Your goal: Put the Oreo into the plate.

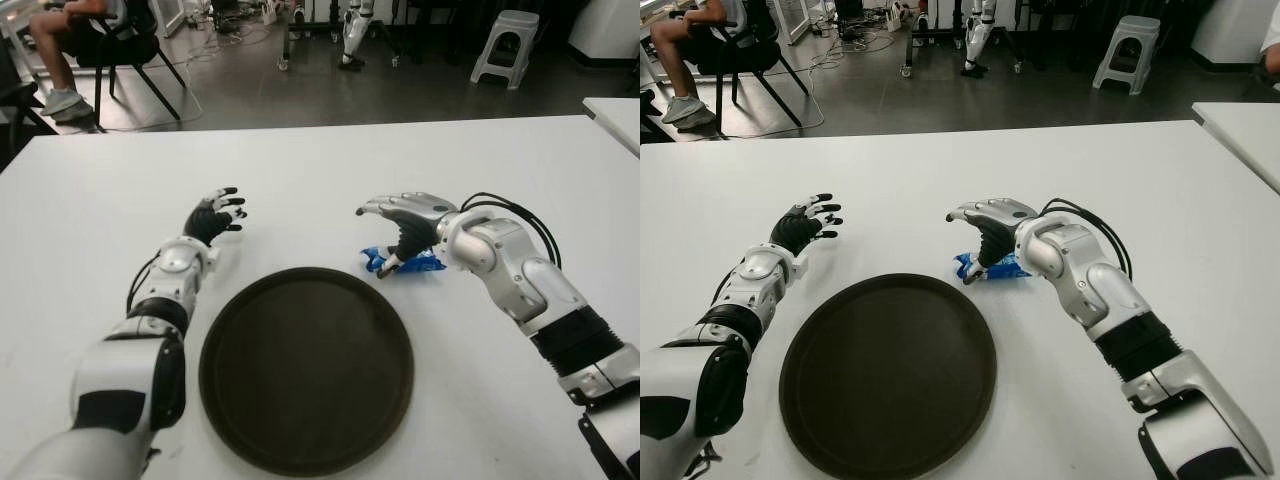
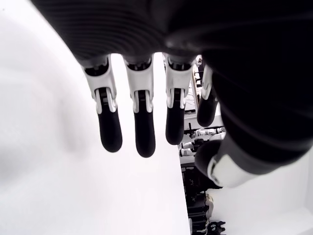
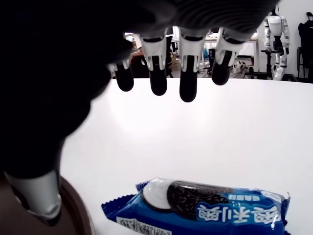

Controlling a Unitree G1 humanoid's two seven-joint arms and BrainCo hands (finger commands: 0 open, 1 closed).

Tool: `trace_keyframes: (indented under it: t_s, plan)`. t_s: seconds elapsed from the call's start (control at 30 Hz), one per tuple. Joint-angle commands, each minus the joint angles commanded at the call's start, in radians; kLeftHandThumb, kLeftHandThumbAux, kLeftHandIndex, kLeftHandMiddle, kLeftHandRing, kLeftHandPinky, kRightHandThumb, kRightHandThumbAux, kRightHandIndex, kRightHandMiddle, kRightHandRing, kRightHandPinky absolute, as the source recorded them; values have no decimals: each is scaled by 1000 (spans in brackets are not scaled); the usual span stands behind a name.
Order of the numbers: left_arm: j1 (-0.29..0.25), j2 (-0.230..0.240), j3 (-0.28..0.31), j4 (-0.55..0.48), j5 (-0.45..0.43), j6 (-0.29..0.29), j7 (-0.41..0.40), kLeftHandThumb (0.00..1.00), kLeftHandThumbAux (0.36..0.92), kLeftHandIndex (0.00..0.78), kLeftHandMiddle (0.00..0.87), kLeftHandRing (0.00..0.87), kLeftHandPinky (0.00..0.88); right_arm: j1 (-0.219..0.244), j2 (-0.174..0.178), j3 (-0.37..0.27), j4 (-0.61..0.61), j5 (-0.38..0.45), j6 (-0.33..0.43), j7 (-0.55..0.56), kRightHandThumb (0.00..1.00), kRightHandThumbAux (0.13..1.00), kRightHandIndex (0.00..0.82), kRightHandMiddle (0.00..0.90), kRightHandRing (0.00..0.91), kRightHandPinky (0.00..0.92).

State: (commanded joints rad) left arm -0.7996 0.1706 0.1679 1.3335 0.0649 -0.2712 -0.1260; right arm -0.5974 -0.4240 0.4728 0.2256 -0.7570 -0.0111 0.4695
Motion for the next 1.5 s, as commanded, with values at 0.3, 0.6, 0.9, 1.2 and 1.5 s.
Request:
trace_keyframes:
  t_s: [0.3, 0.6, 0.9, 1.2, 1.5]
  plan:
    - [-2, 0, 2, 1, -3, 6, 1, 0, 719, 175, 235, 271, 317, -10, 7, 5, 17, -17, 30, -16, 0, 693, 108, 137, 125, 84]
    - [-3, 1, 5, 1, -5, 8, 3, 0, 732, 186, 248, 282, 323, -26, 12, 3, 57, -30, 49, -34, 0, 694, 116, 139, 126, 81]
    - [-3, 2, 5, 0, -4, 4, 13, 0, 737, 176, 235, 273, 324, -36, 11, 8, 94, -35, 49, -55, 0, 684, 113, 132, 122, 80]
    - [-4, 4, 3, -1, -3, 9, 11, 0, 715, 177, 238, 272, 314, -34, 2, 6, 120, -33, 17, -84, 0, 686, 107, 130, 121, 79]
    - [-3, 5, 5, -1, -6, 9, 9, 0, 724, 182, 245, 280, 329, -19, -12, 3, 82, -33, 27, -73, 0, 685, 88, 112, 110, 73]
